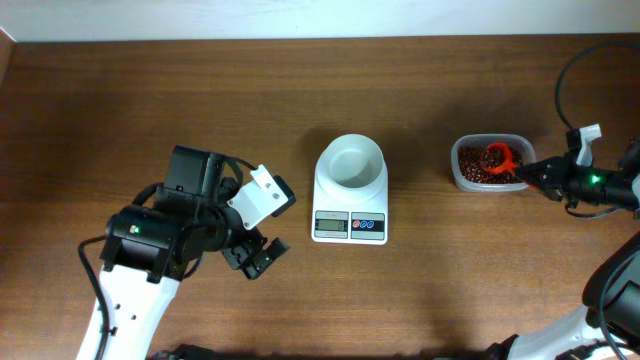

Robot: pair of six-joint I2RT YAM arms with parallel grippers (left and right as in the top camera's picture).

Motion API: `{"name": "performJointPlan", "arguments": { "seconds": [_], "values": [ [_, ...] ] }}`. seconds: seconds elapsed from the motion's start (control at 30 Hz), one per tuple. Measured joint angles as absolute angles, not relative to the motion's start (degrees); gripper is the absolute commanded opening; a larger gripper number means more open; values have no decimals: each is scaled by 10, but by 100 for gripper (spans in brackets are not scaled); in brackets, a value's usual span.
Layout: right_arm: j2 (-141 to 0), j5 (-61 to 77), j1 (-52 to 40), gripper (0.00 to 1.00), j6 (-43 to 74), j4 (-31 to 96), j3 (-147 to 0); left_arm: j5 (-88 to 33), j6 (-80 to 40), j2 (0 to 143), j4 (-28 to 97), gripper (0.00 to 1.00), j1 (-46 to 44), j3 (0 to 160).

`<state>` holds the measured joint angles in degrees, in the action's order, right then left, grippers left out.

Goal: Scoop and weigh 50g on scale
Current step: 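Dip the scoop into the red beans with the right gripper and scoop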

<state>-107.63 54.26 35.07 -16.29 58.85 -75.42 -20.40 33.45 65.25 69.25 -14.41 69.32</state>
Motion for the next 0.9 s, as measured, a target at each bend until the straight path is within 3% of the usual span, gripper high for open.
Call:
{"name": "performJointPlan", "arguments": {
  "seconds": [0.37,0.73,0.9],
  "values": [
    [-1076,589,401,4,-165,605,-754,-204,335,653,693,99,-144,693],
    [-1076,647,399,4,-180,654,-754,-204,334,653,693,99,-144,693],
    [-1076,655,352,4,-182,658,-754,-204,335,653,693,99,-144,693]
  ]
}}
